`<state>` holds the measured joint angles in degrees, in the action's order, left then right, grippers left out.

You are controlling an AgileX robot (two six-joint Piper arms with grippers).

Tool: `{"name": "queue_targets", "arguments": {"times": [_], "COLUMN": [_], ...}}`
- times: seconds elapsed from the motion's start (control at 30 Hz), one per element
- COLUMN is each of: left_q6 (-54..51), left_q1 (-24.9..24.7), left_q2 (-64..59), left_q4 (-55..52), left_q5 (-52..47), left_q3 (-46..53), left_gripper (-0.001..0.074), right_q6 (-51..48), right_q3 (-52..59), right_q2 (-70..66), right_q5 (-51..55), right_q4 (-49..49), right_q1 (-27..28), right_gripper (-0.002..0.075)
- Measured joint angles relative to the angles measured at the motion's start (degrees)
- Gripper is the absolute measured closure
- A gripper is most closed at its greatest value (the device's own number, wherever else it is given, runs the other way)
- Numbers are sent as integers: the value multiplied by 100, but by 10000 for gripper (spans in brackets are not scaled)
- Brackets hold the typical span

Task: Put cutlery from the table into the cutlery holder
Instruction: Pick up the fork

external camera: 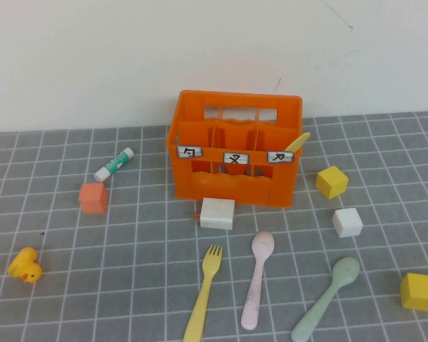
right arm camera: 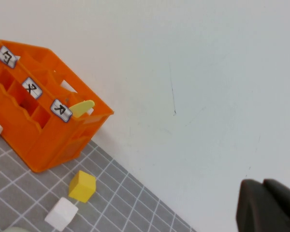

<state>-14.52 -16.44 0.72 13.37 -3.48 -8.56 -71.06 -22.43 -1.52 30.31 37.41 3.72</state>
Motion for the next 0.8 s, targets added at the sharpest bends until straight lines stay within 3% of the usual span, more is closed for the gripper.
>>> {"name": "queue_targets", "arguments": {"times": [0.6,0.8], "left_q6": [343,375], "left_q1": [0,0], "left_q2": [0,-226], "left_q4": [374,392], "left_q5": [-55,-893], "left_q3": [0,-443], "left_gripper": [735,735], "right_q6": [465,1314], "right_q3": [0,-54], "right_q2": [0,-363], "right_q5": [-14,-14], "right_q4": [0,0], "right_q1": [0,0], "right_gripper": [729,729]}}
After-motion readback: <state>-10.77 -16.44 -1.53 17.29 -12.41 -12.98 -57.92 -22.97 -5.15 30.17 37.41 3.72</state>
